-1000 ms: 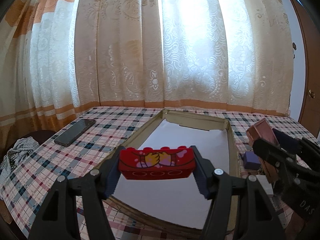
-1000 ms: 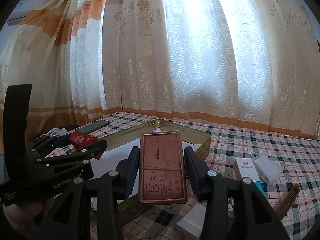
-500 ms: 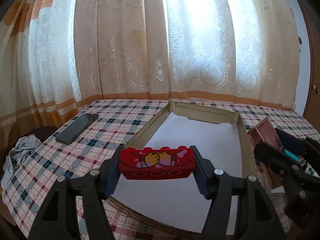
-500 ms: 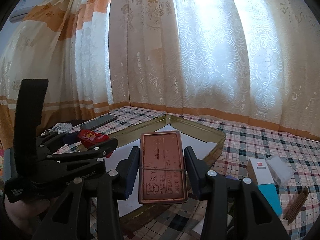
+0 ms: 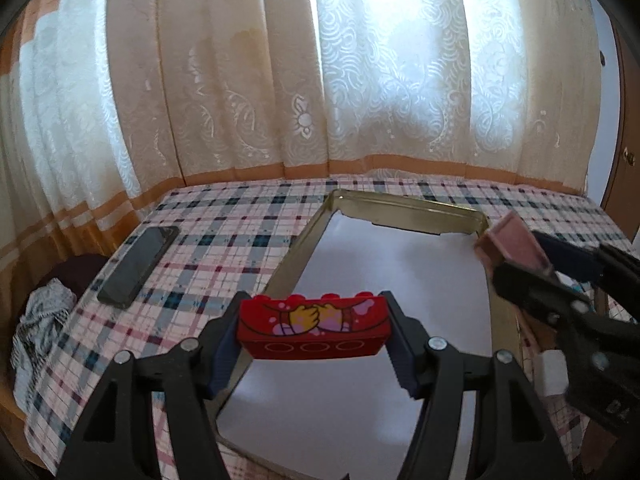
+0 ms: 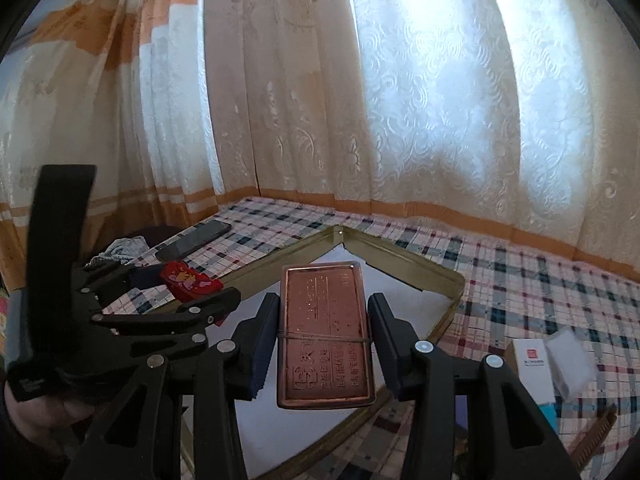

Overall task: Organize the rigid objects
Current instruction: 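Carry both held boxes over the tin tray and lower them inside, then open both tools to release the boxes in the tray and withdraw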

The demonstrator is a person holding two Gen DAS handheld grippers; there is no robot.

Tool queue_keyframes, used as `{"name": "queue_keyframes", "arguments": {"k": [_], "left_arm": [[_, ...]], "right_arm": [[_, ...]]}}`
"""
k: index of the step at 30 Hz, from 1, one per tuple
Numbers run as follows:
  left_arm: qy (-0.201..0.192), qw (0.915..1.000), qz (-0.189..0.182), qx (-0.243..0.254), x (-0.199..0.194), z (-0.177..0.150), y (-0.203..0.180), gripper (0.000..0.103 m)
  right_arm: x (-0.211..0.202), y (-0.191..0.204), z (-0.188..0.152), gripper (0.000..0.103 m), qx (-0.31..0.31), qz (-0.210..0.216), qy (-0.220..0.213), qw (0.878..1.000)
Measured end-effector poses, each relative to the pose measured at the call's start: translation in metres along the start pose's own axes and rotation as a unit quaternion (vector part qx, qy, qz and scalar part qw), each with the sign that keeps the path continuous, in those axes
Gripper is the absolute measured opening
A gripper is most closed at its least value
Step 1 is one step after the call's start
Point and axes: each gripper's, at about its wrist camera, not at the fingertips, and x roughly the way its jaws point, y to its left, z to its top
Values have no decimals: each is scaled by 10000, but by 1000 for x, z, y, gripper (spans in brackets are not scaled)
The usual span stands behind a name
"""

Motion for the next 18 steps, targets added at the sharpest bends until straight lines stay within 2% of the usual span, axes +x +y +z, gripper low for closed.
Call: {"name": "queue_keyframes", "arguments": {"k": [7, 18], "left_arm": [[455, 9988, -66, 137, 25, 17, -2, 64], [773, 9966, 226, 183, 55, 27, 2, 64]], "right_arm": [[38, -10, 5, 48, 94, -76, 488, 9987], [57, -13, 3, 48, 123, -43, 682, 9976]]}}
